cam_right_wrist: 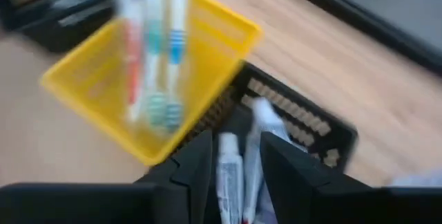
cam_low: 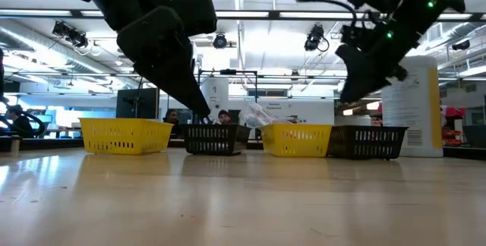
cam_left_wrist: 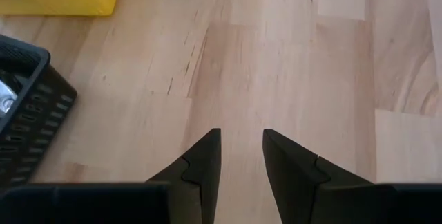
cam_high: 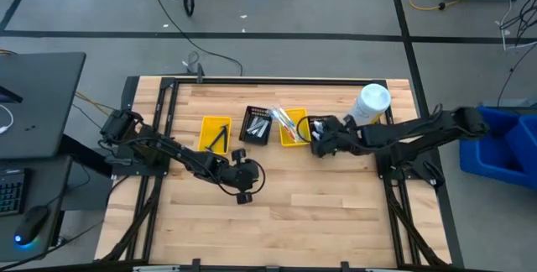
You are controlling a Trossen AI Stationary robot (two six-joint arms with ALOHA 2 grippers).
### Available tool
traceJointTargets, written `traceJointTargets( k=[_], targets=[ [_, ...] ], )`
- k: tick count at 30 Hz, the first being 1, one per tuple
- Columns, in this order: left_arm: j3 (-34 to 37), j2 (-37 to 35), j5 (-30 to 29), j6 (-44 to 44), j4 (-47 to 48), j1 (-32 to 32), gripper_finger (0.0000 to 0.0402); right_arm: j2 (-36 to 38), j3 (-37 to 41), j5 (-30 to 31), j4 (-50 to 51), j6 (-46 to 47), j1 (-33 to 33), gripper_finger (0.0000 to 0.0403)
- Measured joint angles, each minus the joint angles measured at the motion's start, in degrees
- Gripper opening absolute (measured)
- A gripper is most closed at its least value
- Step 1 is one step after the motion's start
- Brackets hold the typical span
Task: Pick & Place Travel size toiletries
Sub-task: Return to Home Position
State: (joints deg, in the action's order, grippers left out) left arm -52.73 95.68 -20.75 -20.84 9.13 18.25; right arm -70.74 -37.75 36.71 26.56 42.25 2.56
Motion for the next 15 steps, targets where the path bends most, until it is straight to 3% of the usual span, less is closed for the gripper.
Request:
traceJointTargets(
  k=[7, 11, 15],
  targets=[
    [0.0, -5.5, -1.0, -2.3, 0.9, -0.1, 0.0116, 0.0, -7.6, -10.2, 1.6, -23.4, 1.4, 0.0127],
    [0.0, -12.8, -4.1, -0.3, 4.2, 0.1, 0.0116, 0.3, -12.4, -14.5, 3.9, -29.8, 2.1, 0.012],
    [0.0, -22.6, -10.2, -0.7, 10.7, 0.1, 0.0116, 3.2, -16.6, -14.5, 6.2, -33.6, 2.7, 0.0117]
  ],
)
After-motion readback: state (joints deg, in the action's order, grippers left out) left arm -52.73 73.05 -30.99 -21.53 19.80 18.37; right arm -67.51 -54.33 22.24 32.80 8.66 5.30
